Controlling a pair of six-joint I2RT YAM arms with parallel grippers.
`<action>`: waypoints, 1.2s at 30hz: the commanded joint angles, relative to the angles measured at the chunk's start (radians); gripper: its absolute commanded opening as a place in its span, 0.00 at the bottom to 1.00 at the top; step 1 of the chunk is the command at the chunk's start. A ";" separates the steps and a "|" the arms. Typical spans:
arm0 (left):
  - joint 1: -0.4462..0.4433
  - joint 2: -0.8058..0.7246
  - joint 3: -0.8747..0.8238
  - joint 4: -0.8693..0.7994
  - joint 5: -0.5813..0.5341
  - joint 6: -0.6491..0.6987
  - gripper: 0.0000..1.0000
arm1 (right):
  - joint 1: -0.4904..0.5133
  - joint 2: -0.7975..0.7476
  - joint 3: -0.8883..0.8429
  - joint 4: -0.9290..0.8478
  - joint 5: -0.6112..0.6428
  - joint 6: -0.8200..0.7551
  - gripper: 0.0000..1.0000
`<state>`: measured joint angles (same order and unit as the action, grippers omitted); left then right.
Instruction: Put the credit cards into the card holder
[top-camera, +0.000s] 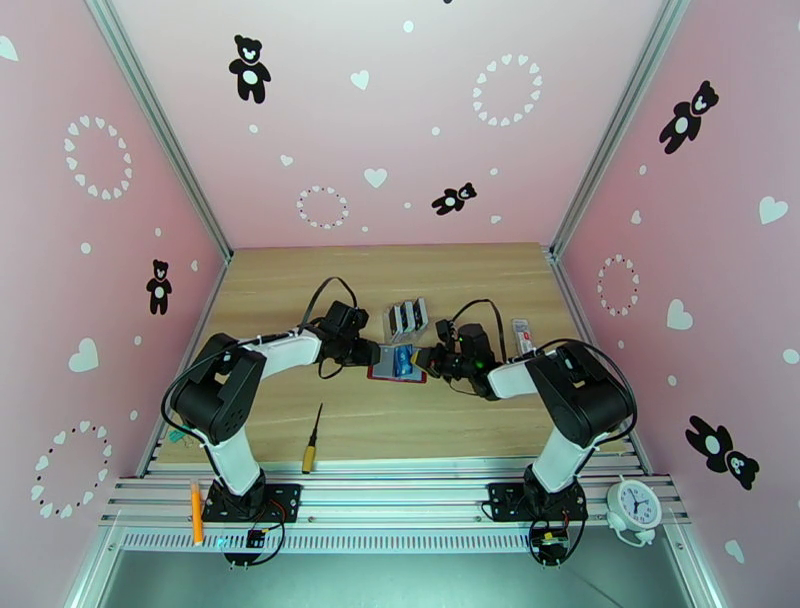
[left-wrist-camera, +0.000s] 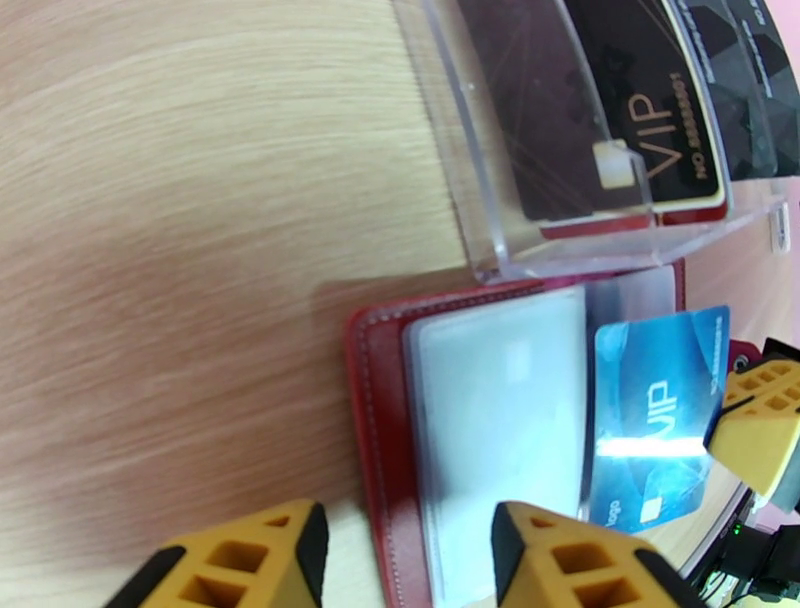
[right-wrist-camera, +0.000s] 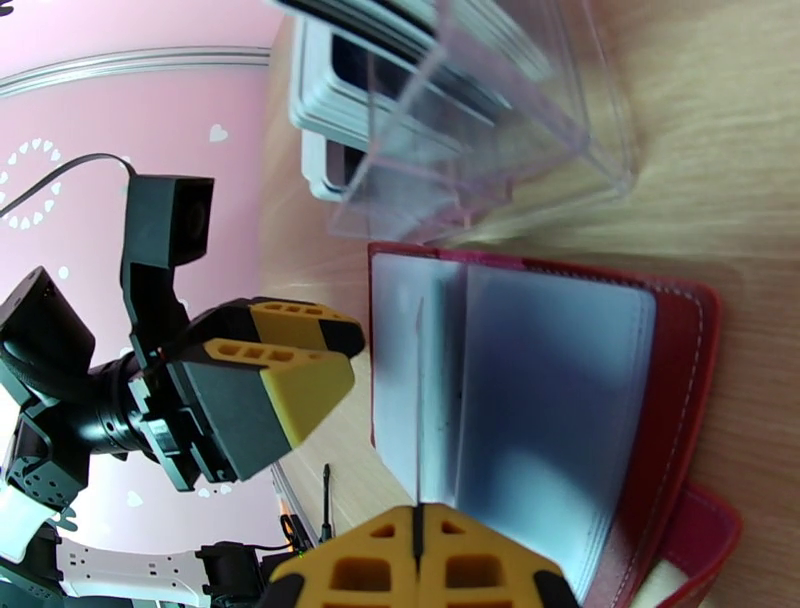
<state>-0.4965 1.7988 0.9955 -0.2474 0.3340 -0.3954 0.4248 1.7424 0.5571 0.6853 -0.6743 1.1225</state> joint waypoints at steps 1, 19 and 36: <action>-0.003 0.006 0.002 0.013 0.035 0.009 0.50 | -0.006 0.023 -0.013 0.046 -0.009 0.007 0.00; -0.007 0.031 0.007 0.023 0.063 -0.008 0.45 | -0.005 0.084 -0.014 0.128 -0.024 0.047 0.00; -0.009 0.036 0.011 0.017 0.065 -0.008 0.41 | -0.006 0.110 -0.014 0.160 -0.023 0.064 0.00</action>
<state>-0.5003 1.8160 0.9958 -0.2432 0.3820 -0.3969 0.4232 1.8313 0.5491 0.8120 -0.6888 1.1770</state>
